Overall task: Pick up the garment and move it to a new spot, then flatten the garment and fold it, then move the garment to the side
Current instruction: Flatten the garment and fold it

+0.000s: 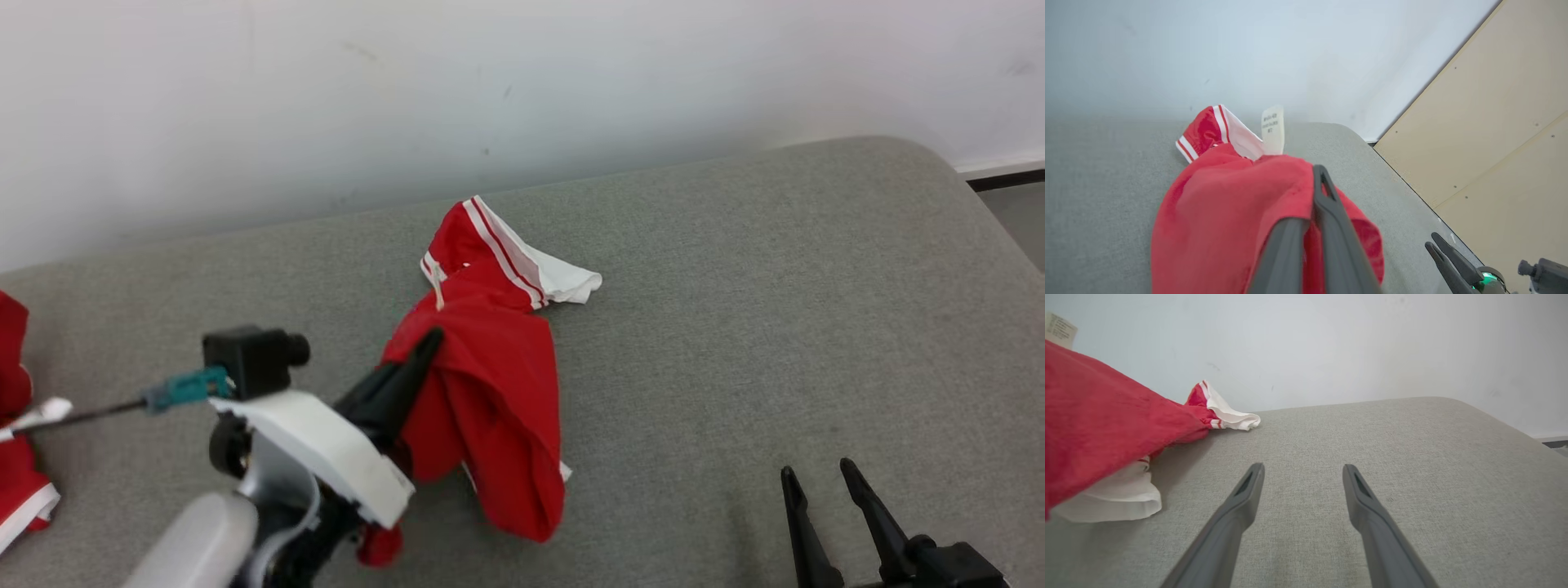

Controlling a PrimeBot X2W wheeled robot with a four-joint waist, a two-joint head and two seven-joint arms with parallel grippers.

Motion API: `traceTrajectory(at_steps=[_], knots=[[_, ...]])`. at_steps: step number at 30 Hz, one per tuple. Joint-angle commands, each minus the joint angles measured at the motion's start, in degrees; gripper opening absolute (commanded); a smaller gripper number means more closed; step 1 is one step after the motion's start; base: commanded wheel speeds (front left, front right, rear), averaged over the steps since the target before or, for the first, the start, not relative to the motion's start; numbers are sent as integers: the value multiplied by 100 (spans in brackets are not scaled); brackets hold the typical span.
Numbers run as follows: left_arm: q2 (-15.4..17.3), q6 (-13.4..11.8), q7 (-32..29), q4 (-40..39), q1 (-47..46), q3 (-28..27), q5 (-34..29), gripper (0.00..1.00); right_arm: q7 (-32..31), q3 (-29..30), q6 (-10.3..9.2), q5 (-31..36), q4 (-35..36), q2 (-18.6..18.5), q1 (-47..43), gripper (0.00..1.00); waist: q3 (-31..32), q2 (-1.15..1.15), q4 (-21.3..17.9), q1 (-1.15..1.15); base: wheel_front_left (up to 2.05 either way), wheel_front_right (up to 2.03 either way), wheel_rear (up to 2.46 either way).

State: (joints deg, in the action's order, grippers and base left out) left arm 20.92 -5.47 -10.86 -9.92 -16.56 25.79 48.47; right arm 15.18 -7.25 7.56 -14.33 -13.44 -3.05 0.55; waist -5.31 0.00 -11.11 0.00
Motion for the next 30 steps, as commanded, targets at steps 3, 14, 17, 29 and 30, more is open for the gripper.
traceTrajectory(at_steps=[3,14,17,29,30], knots=[[202,-24,-235,232,-664,-231,-14,0,-6,-33,-15,-102,-11,6,165,100,-96,0,-214,0,0,0,0],[503,307,-187,1906,-2921,-636,-387,0,-7,-137,-15,-360,-26,7,400,100,-355,0,-1066,0,0,0,0],[349,635,37,2259,-3413,-623,-296,0,-7,-128,-15,-374,-42,6,404,100,-375,0,-1211,0,0,0,0],[-666,1272,491,2565,-3910,293,44,0,-7,-95,-15,-319,-28,9,408,100,-350,0,-1176,0,0,0,0],[-710,1286,464,2503,-3818,423,114,0,-7,-97,-15,-313,-25,7,409,100,-344,0,-1148,0,0,0,0]])
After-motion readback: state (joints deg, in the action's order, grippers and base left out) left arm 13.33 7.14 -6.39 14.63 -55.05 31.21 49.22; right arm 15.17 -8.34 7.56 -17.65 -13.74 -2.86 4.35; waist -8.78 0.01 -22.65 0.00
